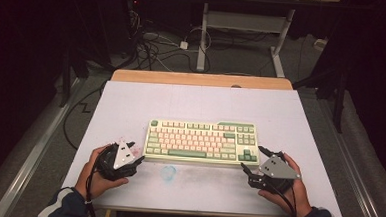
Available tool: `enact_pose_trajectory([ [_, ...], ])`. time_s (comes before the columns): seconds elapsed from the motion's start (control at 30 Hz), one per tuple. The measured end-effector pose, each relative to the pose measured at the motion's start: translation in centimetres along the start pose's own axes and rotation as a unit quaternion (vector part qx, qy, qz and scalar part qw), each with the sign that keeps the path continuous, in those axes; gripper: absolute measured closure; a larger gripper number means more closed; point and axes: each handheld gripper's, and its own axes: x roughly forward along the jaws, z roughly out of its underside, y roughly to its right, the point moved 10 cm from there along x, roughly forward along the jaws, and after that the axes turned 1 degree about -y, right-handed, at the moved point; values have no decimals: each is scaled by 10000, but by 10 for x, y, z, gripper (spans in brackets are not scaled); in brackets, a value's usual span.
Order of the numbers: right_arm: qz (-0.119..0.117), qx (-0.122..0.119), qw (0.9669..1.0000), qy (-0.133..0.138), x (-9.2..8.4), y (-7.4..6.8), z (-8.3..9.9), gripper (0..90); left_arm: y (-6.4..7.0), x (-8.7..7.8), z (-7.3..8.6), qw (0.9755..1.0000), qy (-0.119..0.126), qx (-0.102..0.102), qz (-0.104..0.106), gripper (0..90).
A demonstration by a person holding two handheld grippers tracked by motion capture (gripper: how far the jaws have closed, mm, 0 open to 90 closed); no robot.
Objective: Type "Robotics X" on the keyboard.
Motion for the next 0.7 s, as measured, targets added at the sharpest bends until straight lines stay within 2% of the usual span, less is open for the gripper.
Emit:
enact_pose_trajectory([
  [0.17, -13, -9, 9999, -106, -5, -2, 11, 267, 5, 2, -7, 9998, -61, -100, 162, 580],
  [0.3, -12, 13, 9999, -126, -4, -1, 12, 267, 10, 6, -13, 9992, -186, -73, 350, 780],
  [0.37, -21, -28, 9998, -171, -2, -2, 13, 267, 14, 9, -18, 9986, -211, -135, 465, 860],
  [0.47, -37, -92, 9997, -207, -1, -4, 14, 267, 21, 16, -26, 9982, -234, -116, 540, 872],
  [0.7, -24, -145, 9997, -207, 0, -5, 13, 267, 47, 45, -39, 9959, -338, -24, 833, 872],
])
